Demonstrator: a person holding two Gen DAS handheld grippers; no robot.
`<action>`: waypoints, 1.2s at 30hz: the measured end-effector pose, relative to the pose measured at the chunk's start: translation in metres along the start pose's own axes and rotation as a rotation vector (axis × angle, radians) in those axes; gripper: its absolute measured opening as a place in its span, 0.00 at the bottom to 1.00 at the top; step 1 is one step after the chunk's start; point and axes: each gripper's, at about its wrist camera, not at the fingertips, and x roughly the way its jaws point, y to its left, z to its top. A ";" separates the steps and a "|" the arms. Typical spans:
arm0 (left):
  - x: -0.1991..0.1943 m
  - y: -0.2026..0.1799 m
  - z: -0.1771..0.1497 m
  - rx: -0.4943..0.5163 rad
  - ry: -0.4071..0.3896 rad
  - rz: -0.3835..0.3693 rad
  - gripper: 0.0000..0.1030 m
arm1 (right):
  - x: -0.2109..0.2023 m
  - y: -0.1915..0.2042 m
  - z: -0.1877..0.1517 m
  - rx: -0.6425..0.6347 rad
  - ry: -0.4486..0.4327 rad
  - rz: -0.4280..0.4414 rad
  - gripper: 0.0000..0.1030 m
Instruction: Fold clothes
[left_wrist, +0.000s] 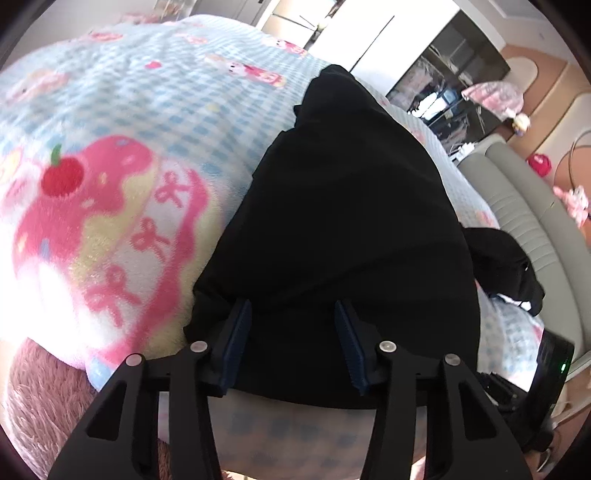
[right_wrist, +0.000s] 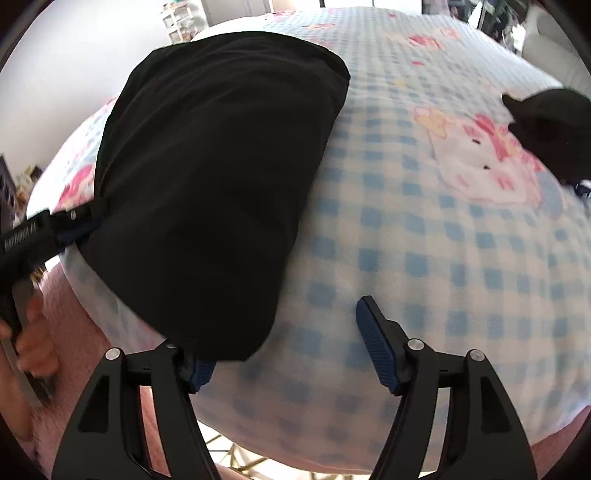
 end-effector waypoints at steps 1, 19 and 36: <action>-0.001 0.003 0.000 -0.008 -0.001 -0.008 0.46 | -0.005 -0.002 -0.002 0.004 -0.001 0.006 0.72; -0.018 0.028 -0.004 -0.092 -0.023 -0.062 0.41 | 0.003 -0.017 0.005 0.057 0.043 0.075 0.83; 0.029 -0.066 0.119 0.268 -0.081 -0.042 0.54 | 0.002 -0.013 0.126 0.081 -0.140 0.143 0.81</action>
